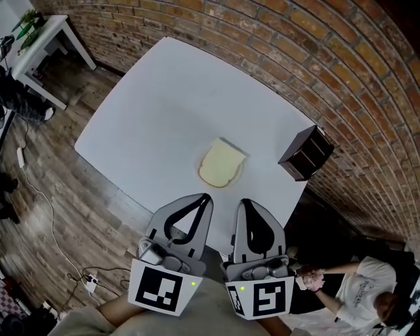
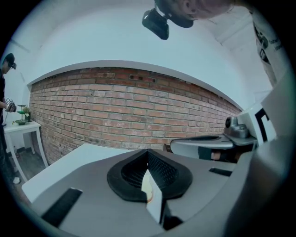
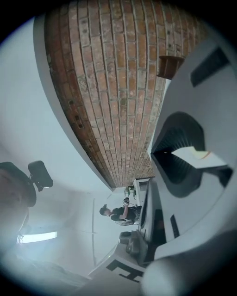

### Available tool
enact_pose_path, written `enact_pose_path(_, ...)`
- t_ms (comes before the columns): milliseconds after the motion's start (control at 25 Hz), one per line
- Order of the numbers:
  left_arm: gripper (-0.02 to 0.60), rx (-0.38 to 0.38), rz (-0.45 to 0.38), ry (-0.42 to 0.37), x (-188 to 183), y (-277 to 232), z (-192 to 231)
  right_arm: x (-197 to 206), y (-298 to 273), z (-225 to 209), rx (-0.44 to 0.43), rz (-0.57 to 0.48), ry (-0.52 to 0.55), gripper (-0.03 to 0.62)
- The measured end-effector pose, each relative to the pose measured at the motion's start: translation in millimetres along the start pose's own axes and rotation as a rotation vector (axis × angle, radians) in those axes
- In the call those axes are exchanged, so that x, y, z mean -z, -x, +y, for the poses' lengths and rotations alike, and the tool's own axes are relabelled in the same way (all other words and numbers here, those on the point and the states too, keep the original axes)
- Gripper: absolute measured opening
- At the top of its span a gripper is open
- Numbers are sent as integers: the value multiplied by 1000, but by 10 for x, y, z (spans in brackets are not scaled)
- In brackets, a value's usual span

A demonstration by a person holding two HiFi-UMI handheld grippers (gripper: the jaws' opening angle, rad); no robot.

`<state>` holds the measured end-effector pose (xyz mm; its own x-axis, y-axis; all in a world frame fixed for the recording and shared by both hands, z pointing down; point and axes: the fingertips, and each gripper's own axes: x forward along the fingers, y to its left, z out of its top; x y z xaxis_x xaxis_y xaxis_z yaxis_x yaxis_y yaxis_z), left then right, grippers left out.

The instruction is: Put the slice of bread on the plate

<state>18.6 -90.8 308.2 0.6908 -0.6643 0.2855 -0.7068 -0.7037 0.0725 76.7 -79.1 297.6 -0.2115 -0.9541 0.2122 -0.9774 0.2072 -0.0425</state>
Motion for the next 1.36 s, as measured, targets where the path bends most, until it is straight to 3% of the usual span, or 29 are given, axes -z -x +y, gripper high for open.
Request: enact_pose_path(1360,8,12,-61,-22,-290,470,-161,-288,430,251,21,-54,27,6)
